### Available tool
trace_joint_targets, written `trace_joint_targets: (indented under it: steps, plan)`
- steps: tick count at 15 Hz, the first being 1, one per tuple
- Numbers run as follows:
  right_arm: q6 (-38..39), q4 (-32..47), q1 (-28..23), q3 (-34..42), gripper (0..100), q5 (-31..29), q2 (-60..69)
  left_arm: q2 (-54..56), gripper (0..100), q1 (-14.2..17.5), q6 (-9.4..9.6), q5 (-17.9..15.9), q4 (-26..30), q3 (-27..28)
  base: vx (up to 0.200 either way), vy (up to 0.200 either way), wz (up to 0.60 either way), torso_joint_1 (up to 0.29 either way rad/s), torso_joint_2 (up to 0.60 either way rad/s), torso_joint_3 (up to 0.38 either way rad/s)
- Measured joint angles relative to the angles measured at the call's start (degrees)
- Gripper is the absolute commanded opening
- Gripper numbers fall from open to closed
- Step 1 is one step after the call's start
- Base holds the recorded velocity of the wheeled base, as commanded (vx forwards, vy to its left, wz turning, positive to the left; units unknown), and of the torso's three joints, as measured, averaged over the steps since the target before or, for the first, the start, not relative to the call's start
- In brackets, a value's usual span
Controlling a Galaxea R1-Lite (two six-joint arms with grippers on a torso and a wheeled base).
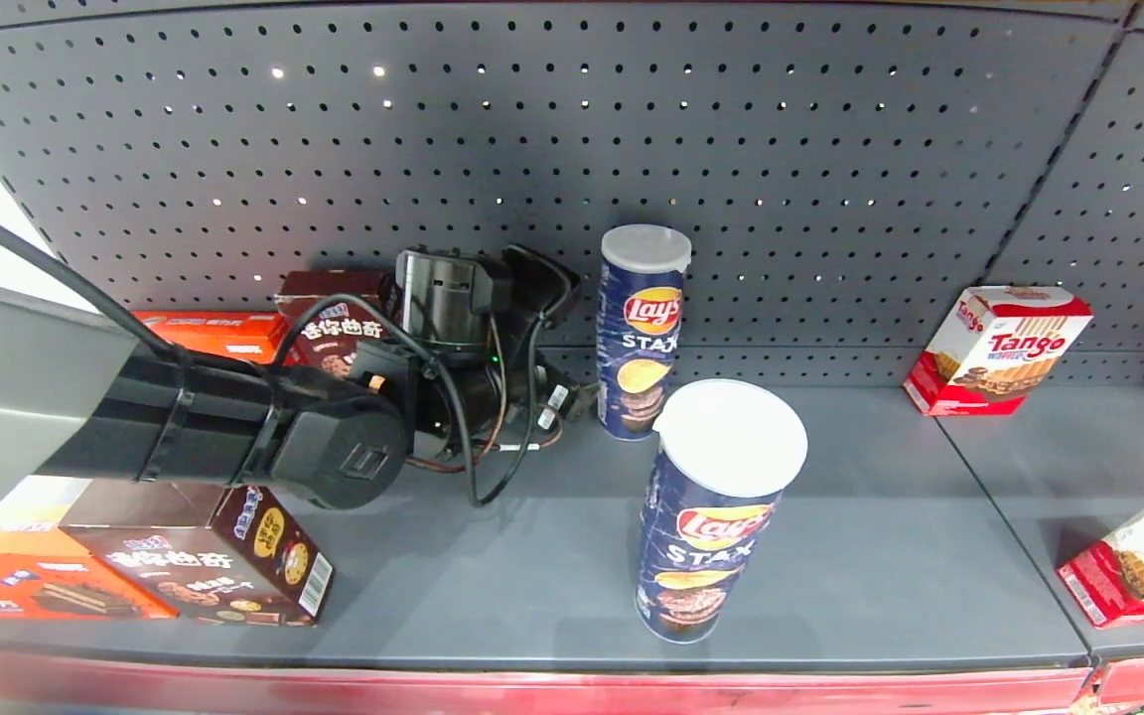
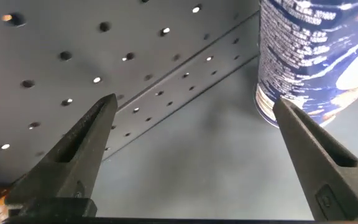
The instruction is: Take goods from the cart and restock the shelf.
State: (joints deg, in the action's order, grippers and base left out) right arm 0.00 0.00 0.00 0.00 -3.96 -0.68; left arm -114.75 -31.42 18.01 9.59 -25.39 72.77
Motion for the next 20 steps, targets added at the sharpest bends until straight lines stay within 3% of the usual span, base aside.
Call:
trace_joint_targets:
  steps: [10,15,20]
  plan:
    - [0.00,0.00,0.00,0.00,100,0.02,0.00,0.76,100,-1.18,0.00,0.01,-1.32,1.10,0.000,0.000,0.00,0.000,0.00,0.000]
    - [0.00,0.02,0.00,0.00,100,0.00,0.00,6.88,100,-2.12,-0.33,5.32,-3.34,-1.05,0.000,0.000,0.00,0.000,0.00,0.000]
    - [-0.66,0.13,-0.02,-0.05,100,1.15,-0.11,12.06,100,-2.76,-0.27,6.30,-8.77,-6.80,0.000,0.000,0.00,0.000,0.00,0.000]
